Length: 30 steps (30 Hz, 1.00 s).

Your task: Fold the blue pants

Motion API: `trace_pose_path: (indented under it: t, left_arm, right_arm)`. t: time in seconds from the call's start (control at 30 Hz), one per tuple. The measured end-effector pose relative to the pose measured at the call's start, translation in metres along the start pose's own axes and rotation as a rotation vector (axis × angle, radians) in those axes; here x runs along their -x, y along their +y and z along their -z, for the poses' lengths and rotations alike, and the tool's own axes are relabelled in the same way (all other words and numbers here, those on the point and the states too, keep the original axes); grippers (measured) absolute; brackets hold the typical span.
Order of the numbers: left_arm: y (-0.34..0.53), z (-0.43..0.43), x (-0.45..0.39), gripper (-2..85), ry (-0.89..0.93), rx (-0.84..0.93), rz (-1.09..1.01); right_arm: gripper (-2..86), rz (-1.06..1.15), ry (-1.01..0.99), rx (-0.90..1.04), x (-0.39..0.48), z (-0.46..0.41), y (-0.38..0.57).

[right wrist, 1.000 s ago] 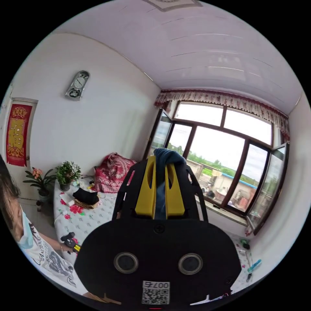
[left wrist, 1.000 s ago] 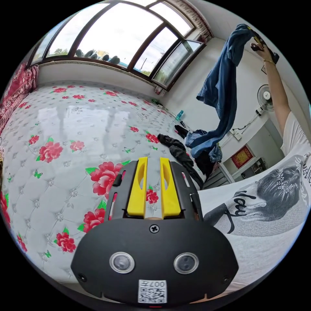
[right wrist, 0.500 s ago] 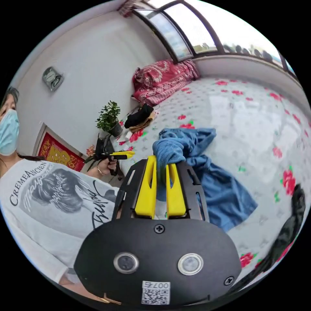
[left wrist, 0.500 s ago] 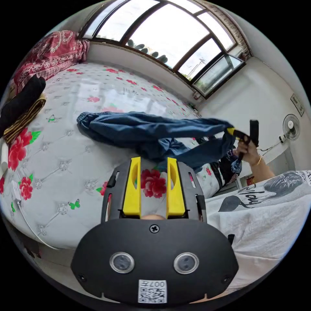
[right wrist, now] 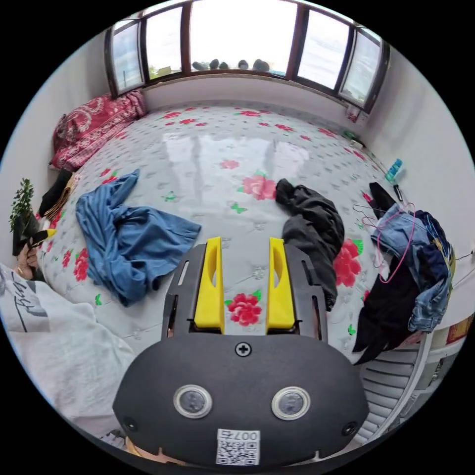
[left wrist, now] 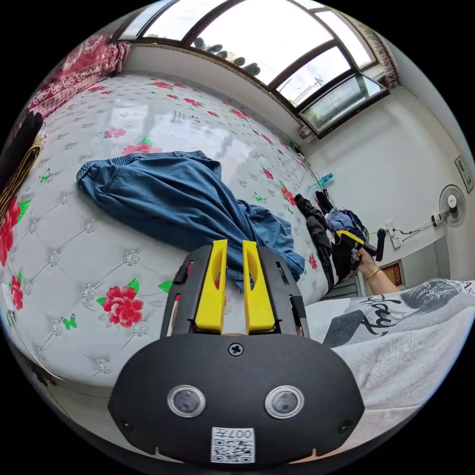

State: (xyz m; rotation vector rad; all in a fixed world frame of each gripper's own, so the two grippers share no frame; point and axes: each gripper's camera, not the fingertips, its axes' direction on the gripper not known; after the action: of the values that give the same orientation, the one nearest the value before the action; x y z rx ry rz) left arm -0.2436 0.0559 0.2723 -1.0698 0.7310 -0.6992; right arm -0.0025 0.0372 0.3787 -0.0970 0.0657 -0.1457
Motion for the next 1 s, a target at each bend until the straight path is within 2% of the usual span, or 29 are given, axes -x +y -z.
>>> trace_pose_path:
  t: [0.17, 0.3, 0.43, 0.53, 0.6, 0.63, 0.73, 0.83, 0.9, 1.0]
  left_arm:
    - [-0.004, -0.023, -0.054, 5.5, -0.094, -0.018, 0.119]
    - [-0.011, -0.037, -0.097, 5.7, -0.191, 0.014, 0.177]
    - [-0.02, -0.045, -0.126, 6.2, -0.266, 0.047, 0.192]
    - [-0.026, -0.047, -0.139, 6.4, -0.298, 0.056, 0.208]
    - [-0.032, -0.045, -0.143, 7.0, -0.314, 0.064, 0.213]
    - [-0.035, -0.044, -0.143, 7.2, -0.326, 0.065, 0.212]
    - [-0.052, -0.037, -0.143, 8.1, -0.372, 0.079, 0.172]
    - [-0.084, -0.032, -0.136, 9.6, -0.421, 0.115, 0.099]
    - [-0.121, -0.034, -0.127, 10.8, -0.458, 0.171, 0.012]
    - [-0.174, -0.05, -0.113, 11.0, -0.503, 0.276, -0.112]
  right_arm:
    - [10.9, 0.03, 0.144, 0.128, -0.066, -0.075, -0.04]
    - [6.5, 0.086, 0.203, 0.288, -0.093, -0.148, -0.063]
    - [2.7, 0.173, 0.305, 0.329, -0.121, -0.162, -0.068]
    - [1.8, 0.057, 0.454, 0.446, -0.199, -0.165, -0.071]
    - [2.6, -0.21, 0.5, 0.464, -0.283, -0.135, -0.074]
    - [3.0, -0.261, 0.503, 0.448, -0.299, -0.124, -0.074]
    - [5.9, -0.298, 0.469, 0.285, -0.324, -0.065, -0.078]
    - [8.8, -0.162, 0.31, 0.025, -0.272, -0.008, -0.083]
    - [10.0, 0.015, 0.036, -0.084, -0.198, 0.011, -0.084]
    - [11.1, 0.197, -0.306, -0.085, -0.096, -0.005, -0.082]
